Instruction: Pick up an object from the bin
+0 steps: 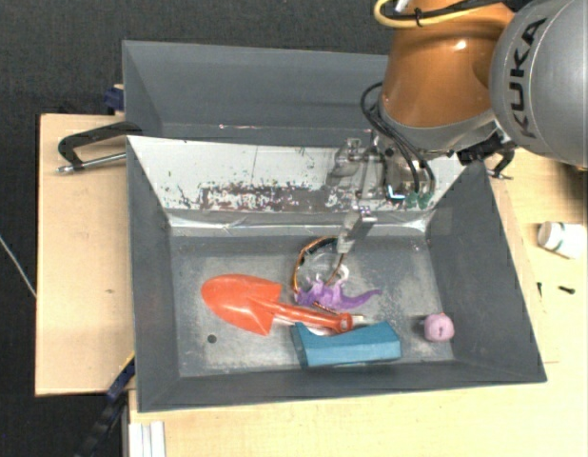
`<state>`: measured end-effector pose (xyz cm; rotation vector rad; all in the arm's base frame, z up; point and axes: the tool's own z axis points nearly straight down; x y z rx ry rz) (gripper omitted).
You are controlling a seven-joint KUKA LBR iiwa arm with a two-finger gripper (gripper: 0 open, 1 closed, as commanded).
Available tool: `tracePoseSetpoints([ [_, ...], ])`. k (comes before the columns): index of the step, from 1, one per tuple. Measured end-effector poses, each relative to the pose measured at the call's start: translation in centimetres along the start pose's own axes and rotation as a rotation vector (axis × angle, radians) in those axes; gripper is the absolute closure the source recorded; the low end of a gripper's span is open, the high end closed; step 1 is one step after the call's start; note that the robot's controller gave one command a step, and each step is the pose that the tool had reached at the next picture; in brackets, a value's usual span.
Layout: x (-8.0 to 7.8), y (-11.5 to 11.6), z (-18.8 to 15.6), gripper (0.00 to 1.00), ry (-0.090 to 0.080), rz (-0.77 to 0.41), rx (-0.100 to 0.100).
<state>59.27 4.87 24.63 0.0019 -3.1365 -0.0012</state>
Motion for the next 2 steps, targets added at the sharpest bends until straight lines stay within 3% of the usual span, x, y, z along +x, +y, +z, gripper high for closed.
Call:
tracePoseSetpoints([
  [1, -0.1, 0.0, -0.5, 0.0, -0.009, 0.001, -0.001],
  [2, 0.1, -0.5, 4.2, 0.0, -0.011, -0.101, 0.0],
])
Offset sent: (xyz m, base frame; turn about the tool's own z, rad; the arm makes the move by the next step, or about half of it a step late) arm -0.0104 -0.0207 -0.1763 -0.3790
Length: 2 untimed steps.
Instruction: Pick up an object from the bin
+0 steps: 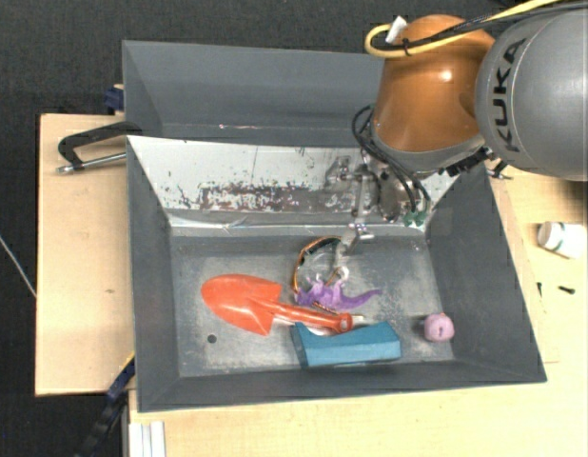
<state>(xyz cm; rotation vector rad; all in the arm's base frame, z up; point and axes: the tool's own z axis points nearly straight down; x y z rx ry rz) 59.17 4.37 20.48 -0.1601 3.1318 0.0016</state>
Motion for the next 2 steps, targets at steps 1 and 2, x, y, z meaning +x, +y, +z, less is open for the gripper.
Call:
tracePoseSetpoints([
  [1, 0.3, -1.27, 2.56, 0.0, 0.005, 0.21, 0.0],
  [2, 0.1, -1.93, 3.46, 0.0, 0.005, 0.293, 0.001],
])
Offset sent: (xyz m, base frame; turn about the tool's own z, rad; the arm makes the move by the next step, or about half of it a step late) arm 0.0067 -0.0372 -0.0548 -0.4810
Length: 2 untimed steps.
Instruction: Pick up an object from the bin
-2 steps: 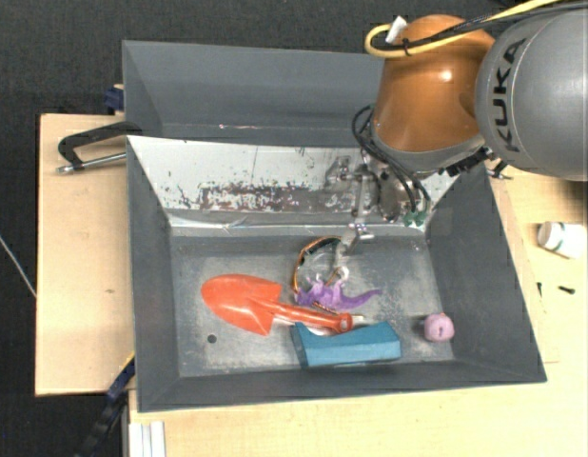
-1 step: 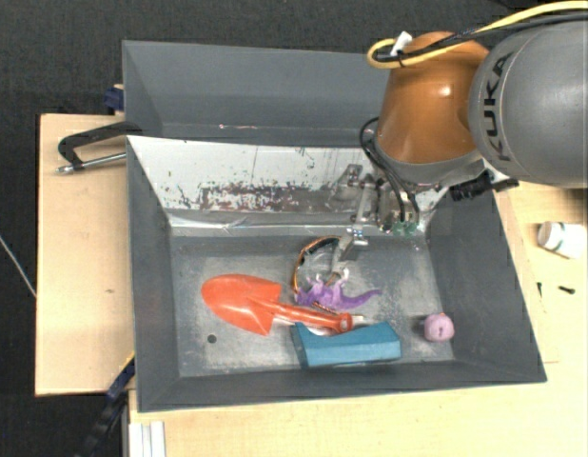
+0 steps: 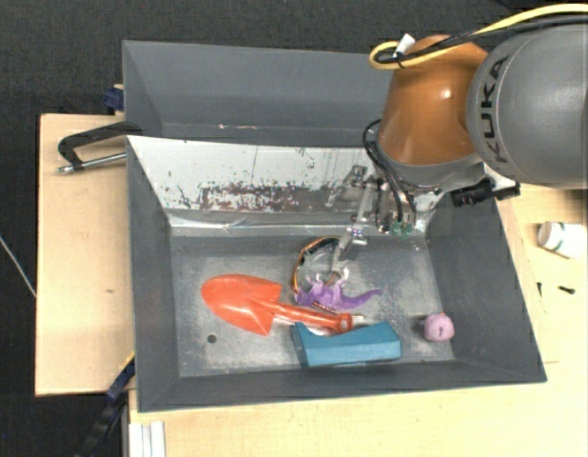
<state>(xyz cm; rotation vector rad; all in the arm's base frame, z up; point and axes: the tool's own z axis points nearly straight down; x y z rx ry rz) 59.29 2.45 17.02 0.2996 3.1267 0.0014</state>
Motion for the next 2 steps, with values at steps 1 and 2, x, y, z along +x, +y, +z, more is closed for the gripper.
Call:
tracePoseSetpoints([
  [1, -0.6, -0.6, 5.1, 0.0, -0.003, -0.476, 0.0],
  [2, -1.0, -1.2, 8.7, 1.0, -0.02, -0.554, 0.008],
])
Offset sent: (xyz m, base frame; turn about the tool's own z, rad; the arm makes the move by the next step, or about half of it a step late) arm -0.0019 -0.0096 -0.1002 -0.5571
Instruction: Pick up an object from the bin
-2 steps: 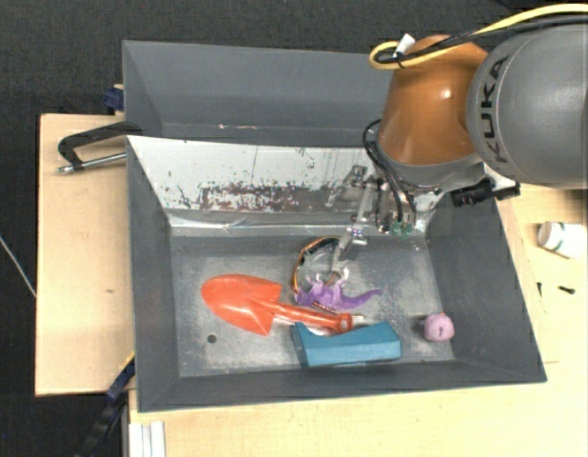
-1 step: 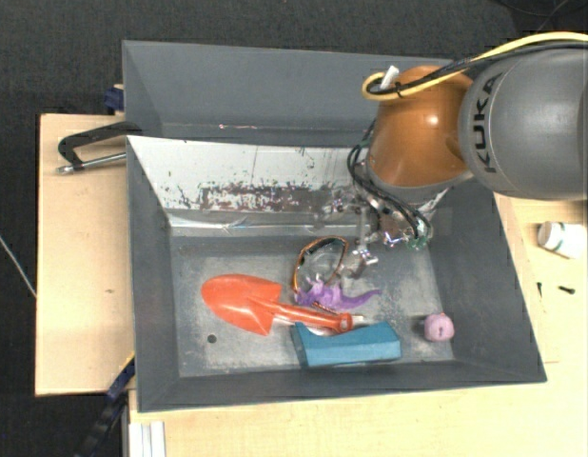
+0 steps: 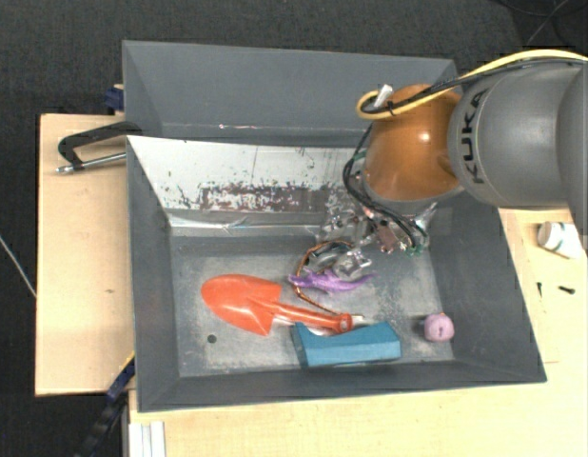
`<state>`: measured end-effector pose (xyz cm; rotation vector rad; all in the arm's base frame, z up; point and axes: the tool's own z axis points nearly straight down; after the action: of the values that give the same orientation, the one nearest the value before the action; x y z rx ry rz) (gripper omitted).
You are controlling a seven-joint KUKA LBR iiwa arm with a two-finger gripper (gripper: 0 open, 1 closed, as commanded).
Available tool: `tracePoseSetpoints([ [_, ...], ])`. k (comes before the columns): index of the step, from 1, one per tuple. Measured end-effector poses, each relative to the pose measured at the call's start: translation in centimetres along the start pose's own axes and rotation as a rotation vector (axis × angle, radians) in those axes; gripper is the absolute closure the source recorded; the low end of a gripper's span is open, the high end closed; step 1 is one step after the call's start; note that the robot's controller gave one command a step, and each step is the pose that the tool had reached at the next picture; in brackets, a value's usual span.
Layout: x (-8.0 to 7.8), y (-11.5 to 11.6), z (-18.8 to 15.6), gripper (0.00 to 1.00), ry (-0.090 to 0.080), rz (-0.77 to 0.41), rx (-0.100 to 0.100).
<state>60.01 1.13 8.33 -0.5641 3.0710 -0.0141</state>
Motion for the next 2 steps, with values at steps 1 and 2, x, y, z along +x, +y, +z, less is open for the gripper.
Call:
tracePoseSetpoints([
  [1, 0.0, 0.0, 0.01, 1.0, 0.0, 0.0, 0.0],
  [2, 0.1, 0.04, -0.29, 1.0, 0.002, 0.0, -0.002],
])
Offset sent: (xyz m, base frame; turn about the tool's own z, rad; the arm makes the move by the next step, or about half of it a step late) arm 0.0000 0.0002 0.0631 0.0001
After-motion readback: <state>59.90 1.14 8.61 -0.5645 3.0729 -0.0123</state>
